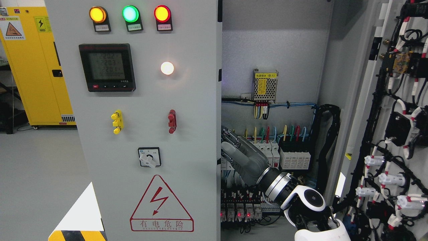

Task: Open door with both hands
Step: 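Place the right hand fingers behind the lamp door's inner edge, then push the lamp door outward with the right hand, swinging it open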

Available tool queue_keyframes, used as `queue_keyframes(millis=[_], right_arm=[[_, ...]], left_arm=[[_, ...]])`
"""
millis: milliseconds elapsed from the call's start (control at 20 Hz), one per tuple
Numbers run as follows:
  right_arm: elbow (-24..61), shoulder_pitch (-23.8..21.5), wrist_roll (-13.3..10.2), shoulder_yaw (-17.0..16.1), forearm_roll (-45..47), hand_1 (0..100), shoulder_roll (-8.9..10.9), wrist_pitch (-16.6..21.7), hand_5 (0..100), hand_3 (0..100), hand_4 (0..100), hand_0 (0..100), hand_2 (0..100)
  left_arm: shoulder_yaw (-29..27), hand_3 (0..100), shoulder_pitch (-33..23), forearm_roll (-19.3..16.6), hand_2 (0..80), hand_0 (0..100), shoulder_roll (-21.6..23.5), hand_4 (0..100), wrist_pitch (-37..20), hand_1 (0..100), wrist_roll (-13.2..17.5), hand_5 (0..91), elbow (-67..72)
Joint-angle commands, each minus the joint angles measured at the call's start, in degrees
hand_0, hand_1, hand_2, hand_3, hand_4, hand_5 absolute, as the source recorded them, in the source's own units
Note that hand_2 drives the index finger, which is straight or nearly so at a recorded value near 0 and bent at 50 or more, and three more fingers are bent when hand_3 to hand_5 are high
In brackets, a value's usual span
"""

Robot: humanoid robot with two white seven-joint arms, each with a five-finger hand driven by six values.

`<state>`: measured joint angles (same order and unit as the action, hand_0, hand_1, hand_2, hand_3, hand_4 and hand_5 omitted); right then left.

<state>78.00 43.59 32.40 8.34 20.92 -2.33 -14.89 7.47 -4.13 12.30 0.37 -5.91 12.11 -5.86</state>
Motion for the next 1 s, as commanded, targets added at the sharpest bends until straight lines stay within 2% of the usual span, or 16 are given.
queue_keyframes(millis=[0,300,501,751,951], right_arm=[[-0.48,0.09,2.83,-0.08,0.09,50,-0.22,-0.14,0,0,0,0,4],[-0.22,0.09,3.19,-0.25,0.17,50,-0.22,0.12,0,0,0,0,4],[0.22,0.00,3.19,-1.74,0.35,50,-0.31,0.47,0,0,0,0,4],[3.38,-0.88,3.28,-1.92,6.58,50,0.31,0.56,0,0,0,0,4],[3.73,-0.97,3.28,-1.48,6.59,50,0.31,0.56,0,0,0,0,4]], left_arm=[[0.00,0,0.00,0.00,0.0,12,1.48,0,0.02,56,0.28,0.0,0.06],[0.00,0,0.00,0.00,0.0,12,1.39,0,0.02,56,0.28,0.0,-0.02],[0.00,0,0.00,0.00,0.0,12,1.39,0,0.02,56,0.28,0.0,-0.02],[0.00,0,0.00,0.00,0.0,12,1.39,0,0.02,56,0.28,0.0,-0.02],[0.00,0,0.09,0.00,0.0,12,1.48,0,0.02,56,0.28,0.0,-0.02]])
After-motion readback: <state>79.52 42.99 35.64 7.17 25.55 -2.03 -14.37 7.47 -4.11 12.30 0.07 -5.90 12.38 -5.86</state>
